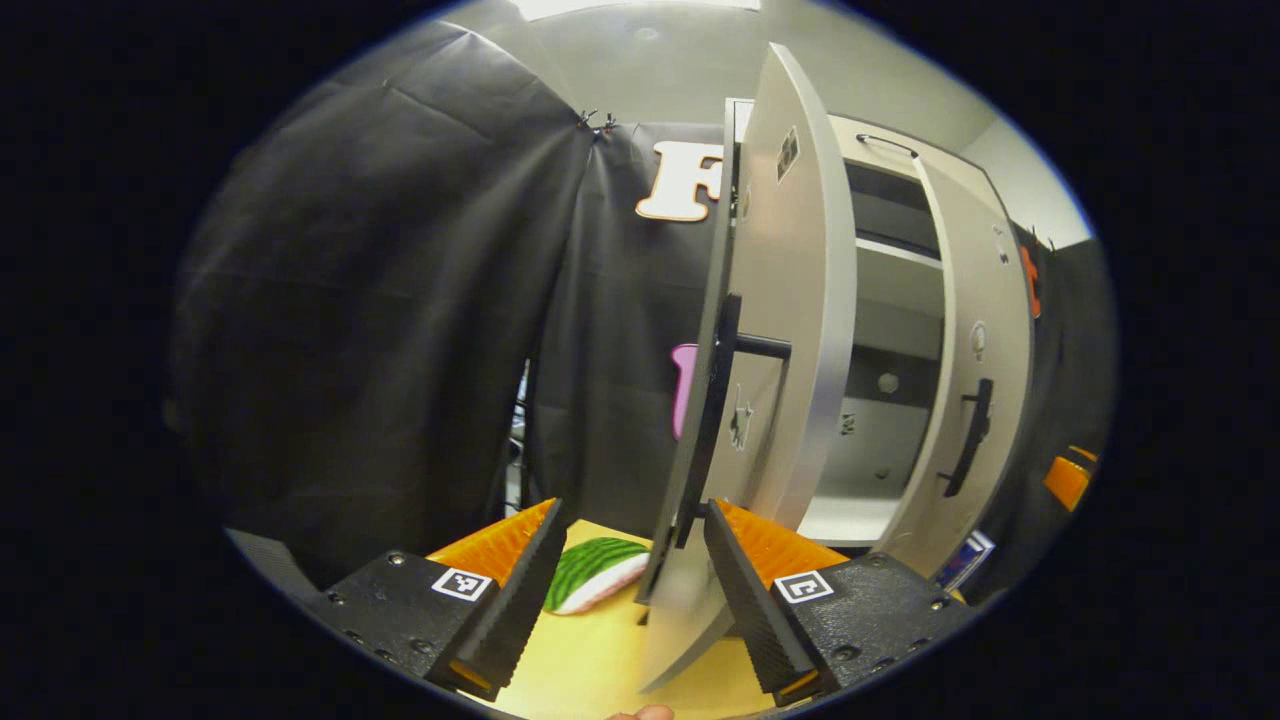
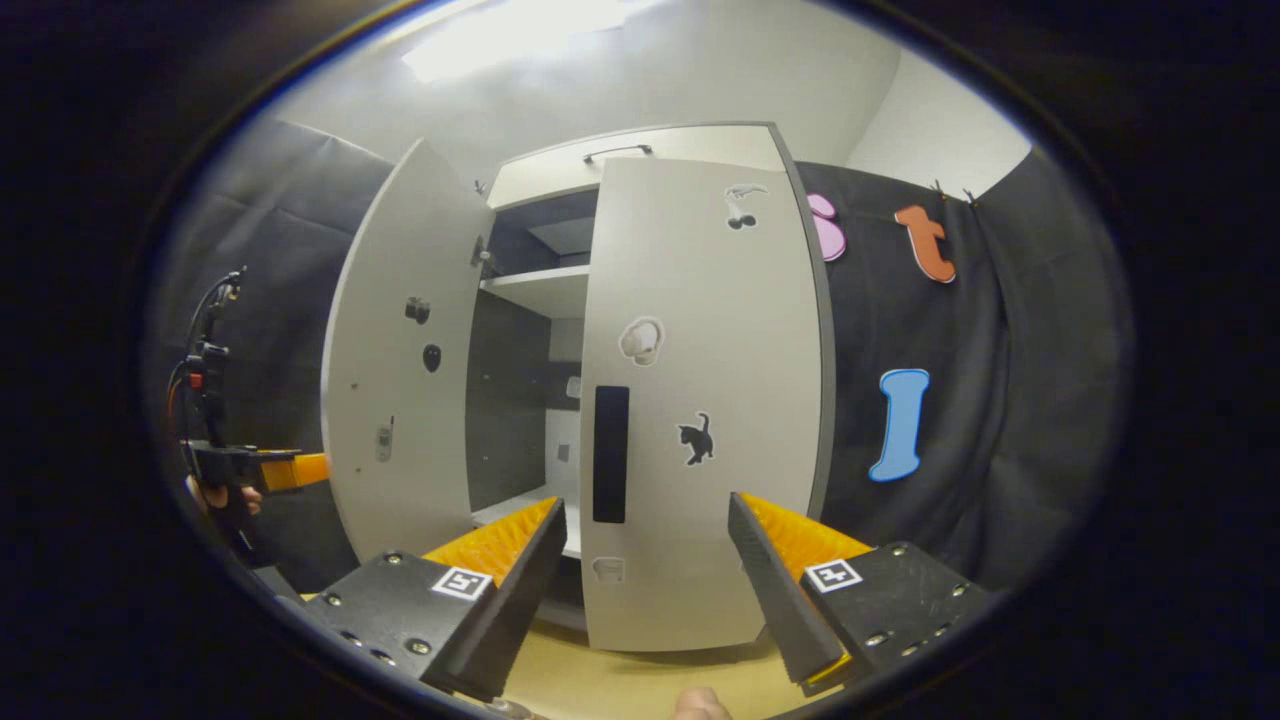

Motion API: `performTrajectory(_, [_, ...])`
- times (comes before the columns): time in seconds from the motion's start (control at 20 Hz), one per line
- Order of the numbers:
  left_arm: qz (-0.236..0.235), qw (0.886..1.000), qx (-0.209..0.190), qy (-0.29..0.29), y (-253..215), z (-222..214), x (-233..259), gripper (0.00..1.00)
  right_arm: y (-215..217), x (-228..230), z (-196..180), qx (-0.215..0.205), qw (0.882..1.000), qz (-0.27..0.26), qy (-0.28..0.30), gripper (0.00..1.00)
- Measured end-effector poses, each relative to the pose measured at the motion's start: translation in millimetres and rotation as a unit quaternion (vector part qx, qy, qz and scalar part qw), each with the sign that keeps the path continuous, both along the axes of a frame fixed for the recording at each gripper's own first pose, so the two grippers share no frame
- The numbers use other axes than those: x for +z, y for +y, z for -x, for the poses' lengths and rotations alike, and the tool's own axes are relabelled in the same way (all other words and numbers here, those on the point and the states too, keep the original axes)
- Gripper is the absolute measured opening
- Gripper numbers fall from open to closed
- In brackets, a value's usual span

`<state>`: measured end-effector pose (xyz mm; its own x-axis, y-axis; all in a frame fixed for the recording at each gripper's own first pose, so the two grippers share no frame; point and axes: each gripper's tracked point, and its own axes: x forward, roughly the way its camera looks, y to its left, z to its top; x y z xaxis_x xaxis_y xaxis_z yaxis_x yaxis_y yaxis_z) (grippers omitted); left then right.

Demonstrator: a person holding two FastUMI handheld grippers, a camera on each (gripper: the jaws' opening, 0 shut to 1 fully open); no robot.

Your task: Grasp the bottle in the cabinet with the left hand and place it on the coaster, then close the right door with the right hand and the left door with the left hand.

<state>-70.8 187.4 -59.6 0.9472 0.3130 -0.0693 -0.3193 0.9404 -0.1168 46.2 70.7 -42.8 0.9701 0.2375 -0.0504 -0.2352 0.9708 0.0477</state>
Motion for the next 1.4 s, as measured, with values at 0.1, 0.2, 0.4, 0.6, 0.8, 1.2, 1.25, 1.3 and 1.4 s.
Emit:
performTrajectory(0.1, [0.003,1.0,-0.023,0.0,-9,-4,0,0.87,-8,1,1,-0.009,1.0,0.002,-0.002,0.98])
performTrajectory(0.2, [-0.001,0.999,-0.044,0.001,-16,-11,0,0.87,-19,1,4,-0.021,1.0,0.003,-0.001,0.98])
performTrajectory(0.4, [0.007,0.995,-0.097,0.003,-35,-24,3,0.82,-35,2,8,-0.042,0.999,0.0,0.0,0.98])
performTrajectory(0.6, [-0.001,0.991,-0.135,0.005,-48,-60,16,0.89,-43,6,11,-0.053,0.999,0.003,-0.005,0.98])
performTrajectory(0.8, [0.007,0.99,-0.144,0.005,-59,-46,17,0.92,-52,13,17,-0.069,0.998,0.003,-0.013,0.98])
performTrajectory(1.2, [-0.024,0.992,-0.124,-0.005,-83,-13,78,0.9,-70,45,16,-0.102,0.994,-0.019,-0.025,0.98])
performTrajectory(1.25, [-0.026,0.992,-0.125,-0.01,-84,-5,86,0.9,-71,49,17,-0.103,0.994,-0.02,-0.026,0.98])
performTrajectory(1.3, [-0.028,0.991,-0.129,-0.016,-88,0,95,0.9,-72,52,16,-0.105,0.994,-0.022,-0.027,0.98])
performTrajectory(1.4, [-0.029,0.99,-0.137,-0.022,-98,11,108,0.9,-74,59,18,-0.109,0.993,-0.024,-0.027,0.98])
